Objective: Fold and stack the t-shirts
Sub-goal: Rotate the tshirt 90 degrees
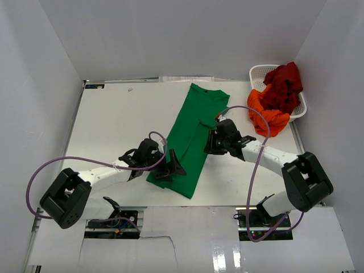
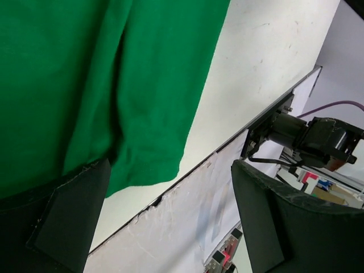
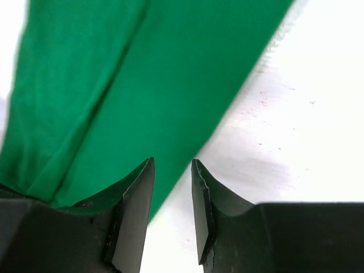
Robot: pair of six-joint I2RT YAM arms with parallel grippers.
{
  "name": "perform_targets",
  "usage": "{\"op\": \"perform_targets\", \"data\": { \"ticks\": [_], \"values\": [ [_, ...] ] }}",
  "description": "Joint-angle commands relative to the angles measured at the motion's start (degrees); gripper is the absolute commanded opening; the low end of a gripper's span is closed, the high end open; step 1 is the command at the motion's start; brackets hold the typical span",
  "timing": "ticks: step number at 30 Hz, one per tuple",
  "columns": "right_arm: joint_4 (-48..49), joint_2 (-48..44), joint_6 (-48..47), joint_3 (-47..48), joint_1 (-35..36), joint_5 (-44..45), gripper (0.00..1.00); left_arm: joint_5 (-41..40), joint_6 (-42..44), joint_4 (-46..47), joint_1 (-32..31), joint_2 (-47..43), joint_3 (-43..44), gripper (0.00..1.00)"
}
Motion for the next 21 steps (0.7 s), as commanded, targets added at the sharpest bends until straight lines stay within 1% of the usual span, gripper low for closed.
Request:
{"op": "perform_targets", "data": {
  "ticks": [1,2,5,7,10,12,13,15,16,17,18,21],
  "values": [
    [1.57,-3.72,-0.05,-0.21,-0.05,-0.71,0.39,-5.34,1.66,-3.31,0.03,-8.22,4.10,0.98],
    [1.04,-4.24,-0.14,-0.30,-0.05,-1.32,0.39,-6.15,2.79,-6.11,-0.06,-9.54,5.43,0.98],
    [0.51,-5.39,-0.05,-1.18,0.12,-4.13,0.39,-6.94,3.60,-10.51,0.03,-13.67,9.83,0.98],
    [0.59,-5.48,0.30,-1.79,0.39,-5.19,0.39,-6.94,3.51,-11.84,0.20,-16.47,10.89,0.98],
    [2.96,-3.99,1.18,-3.55,0.92,-7.04,0.39,-8.08,4.30,-14.22,0.55,-18.33,11.68,0.98],
    [4.72,-1.88,1.36,-4.08,1.09,-6.52,0.39,-8.97,5.78,-14.84,1.25,-17.20,10.28,0.98],
    [5.07,-1.18,1.36,-3.82,1.09,-5.99,0.39,-8.18,6.14,-14.40,2.91,-16.24,9.14,0.98],
    [4.99,1.19,0.66,-2.68,1.09,-3.01,0.39,-6.17,6.23,-10.11,4.15,-12.46,4.67,0.98],
    [4.73,1.81,0.31,-0.85,0.92,-0.30,0.39,-6.33,6.49,-7.40,4.59,-10.19,3.35,0.98],
    [4.55,2.95,-0.57,0.13,0.66,0.07,0.40,-6.77,6.58,-6.15,4.69,-9.29,2.29,0.98],
    [4.38,3.48,-1.10,1.09,0.22,2.25,0.40,-7.73,6.76,-5.09,4.69,-8.33,0.71,0.98],
    [3.41,6.11,-2.85,6.10,-1.98,4.29,0.40,-9.31,8.16,-2.54,4.77,-5.16,-0.53,0.98]
  ]
}}
